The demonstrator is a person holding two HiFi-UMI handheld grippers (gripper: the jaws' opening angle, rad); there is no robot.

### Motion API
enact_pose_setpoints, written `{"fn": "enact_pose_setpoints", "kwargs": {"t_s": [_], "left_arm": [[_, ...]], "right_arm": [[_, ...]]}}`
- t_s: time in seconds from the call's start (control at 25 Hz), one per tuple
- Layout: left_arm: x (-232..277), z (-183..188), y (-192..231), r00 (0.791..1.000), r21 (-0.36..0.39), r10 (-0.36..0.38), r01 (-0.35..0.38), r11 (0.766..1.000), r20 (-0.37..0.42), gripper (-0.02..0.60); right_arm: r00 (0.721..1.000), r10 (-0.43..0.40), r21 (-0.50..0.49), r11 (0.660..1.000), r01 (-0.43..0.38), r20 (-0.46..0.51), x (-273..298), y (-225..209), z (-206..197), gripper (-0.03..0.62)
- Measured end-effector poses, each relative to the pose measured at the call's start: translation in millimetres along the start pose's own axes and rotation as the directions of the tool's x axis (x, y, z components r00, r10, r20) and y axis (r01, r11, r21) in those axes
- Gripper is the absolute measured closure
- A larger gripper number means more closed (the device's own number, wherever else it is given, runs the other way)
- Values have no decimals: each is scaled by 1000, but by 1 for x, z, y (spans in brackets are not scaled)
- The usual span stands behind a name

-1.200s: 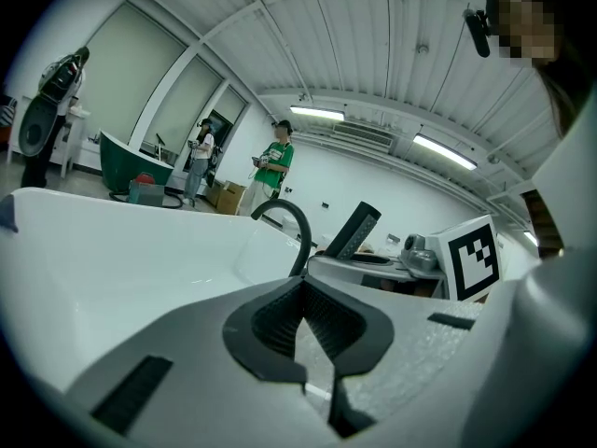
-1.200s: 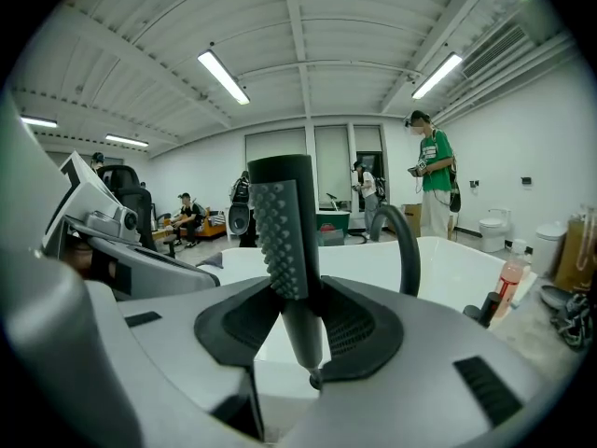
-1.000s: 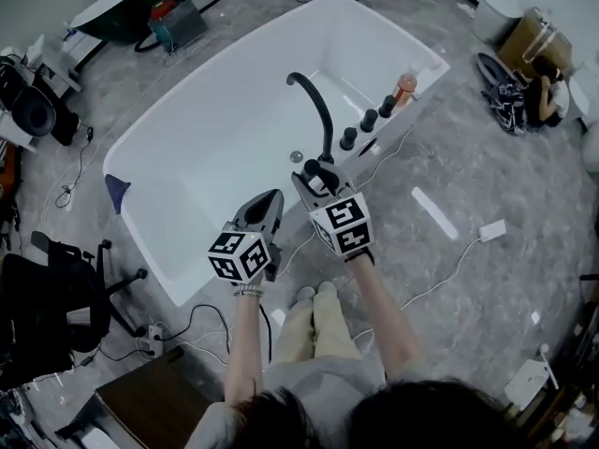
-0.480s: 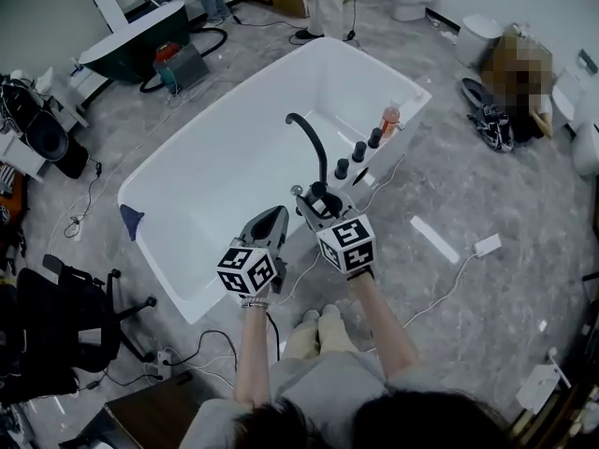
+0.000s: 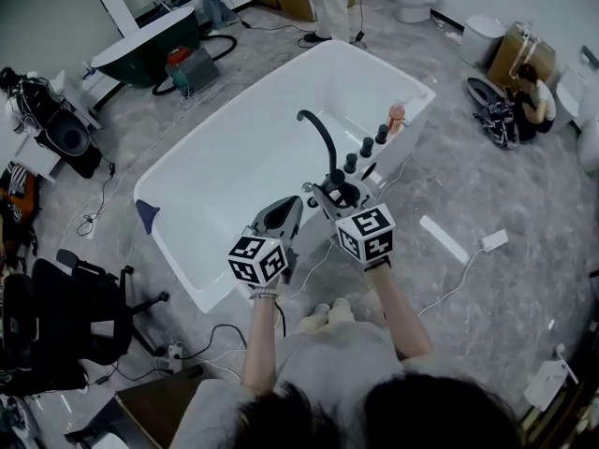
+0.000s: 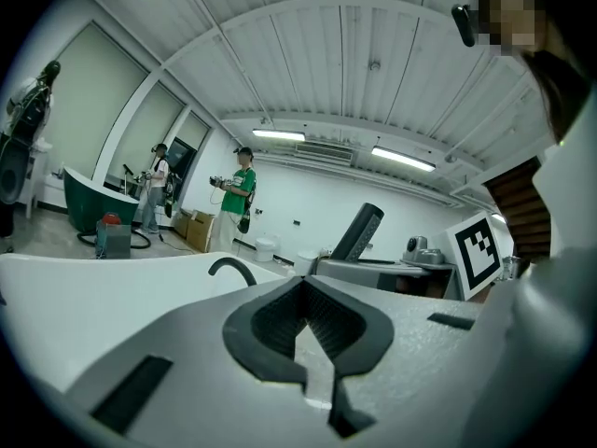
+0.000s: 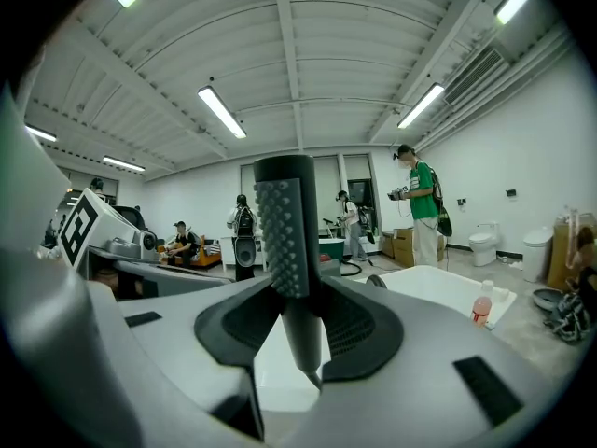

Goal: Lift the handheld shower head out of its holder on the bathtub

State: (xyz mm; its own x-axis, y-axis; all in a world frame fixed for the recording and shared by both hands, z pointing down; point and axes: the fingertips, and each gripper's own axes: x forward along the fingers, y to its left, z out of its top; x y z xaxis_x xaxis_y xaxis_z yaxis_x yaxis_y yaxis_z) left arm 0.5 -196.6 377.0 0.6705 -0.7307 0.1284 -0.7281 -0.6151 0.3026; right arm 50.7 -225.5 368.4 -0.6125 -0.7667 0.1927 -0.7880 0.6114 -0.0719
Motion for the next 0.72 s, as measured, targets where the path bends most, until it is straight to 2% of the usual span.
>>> {"fn": "enact_pose_setpoints", "kwargs": {"t_s": [0.36, 0.72], "left_arm": [[-6, 23, -33, 998, 77, -63, 61, 995, 28, 577], [-13, 39, -61, 991, 142, -130, 126, 982, 19, 577]], "right_arm": [[1000, 7, -34, 999, -6, 29, -29, 3, 21, 459], [997, -6, -47, 999, 10, 75, -63, 5, 49, 459]]}}
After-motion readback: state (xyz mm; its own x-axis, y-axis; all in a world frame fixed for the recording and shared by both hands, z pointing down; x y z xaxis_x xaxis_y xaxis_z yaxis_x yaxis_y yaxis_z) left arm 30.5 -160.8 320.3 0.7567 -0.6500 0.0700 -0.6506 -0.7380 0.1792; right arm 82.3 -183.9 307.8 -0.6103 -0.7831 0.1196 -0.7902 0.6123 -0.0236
